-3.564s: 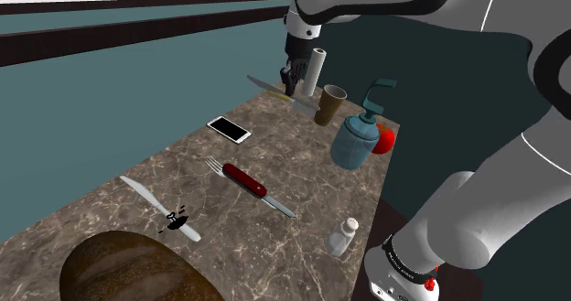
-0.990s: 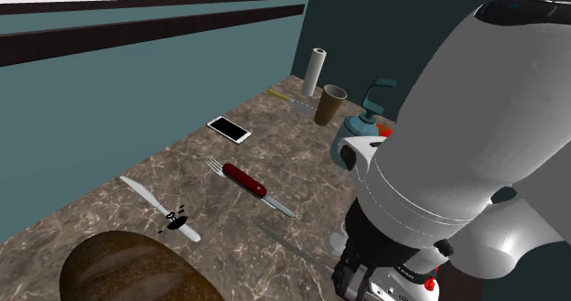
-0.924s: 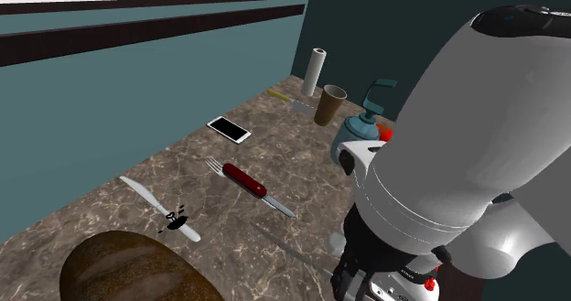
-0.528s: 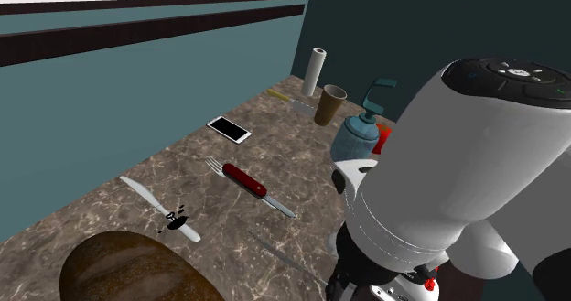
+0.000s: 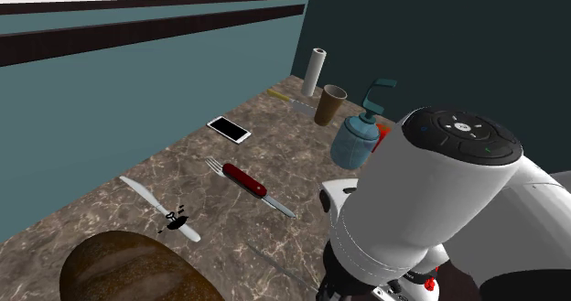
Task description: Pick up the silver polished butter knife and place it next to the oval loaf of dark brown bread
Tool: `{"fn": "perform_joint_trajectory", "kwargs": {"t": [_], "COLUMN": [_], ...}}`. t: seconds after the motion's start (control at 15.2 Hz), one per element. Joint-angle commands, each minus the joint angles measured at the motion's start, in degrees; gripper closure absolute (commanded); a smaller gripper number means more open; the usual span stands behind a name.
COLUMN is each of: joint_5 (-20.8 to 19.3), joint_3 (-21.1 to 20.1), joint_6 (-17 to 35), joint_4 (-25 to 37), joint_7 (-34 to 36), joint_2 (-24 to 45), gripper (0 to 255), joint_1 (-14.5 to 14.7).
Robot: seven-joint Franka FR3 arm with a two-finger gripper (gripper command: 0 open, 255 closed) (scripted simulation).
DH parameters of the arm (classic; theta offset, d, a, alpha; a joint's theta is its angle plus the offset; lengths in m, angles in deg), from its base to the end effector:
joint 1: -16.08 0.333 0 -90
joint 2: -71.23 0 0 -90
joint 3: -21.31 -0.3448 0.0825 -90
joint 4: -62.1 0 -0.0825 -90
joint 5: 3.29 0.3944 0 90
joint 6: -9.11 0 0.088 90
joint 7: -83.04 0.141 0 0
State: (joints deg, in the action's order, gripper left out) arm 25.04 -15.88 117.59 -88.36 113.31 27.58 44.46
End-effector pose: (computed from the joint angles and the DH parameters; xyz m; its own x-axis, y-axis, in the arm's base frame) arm 0.1043 0.3291 0.4107 0.9593 0.2774 -0.0528 0.2776 -0.9607 -0.0028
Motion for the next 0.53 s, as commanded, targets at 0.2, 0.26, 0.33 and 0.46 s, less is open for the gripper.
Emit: {"fn": "perform_joint_trajectory", "kwargs": {"t": [0.2,0.26,0.33,0.46], "joint_5": [1.50,1.78,2.07,2.64], "joint_3": [-1.97,-2.39,-2.81,-3.68], "joint_6": [4.31,5.21,6.13,8.00], "joint_4": [-2.85,-3.36,-3.86,-4.82], "joint_7": [-0.24,-0.30,-0.36,-0.48], "joint_2": [1.40,1.78,2.20,3.09], "gripper": [255,255,255,255], "joint_1": [0.23,0.23,0.22,0.17]}}
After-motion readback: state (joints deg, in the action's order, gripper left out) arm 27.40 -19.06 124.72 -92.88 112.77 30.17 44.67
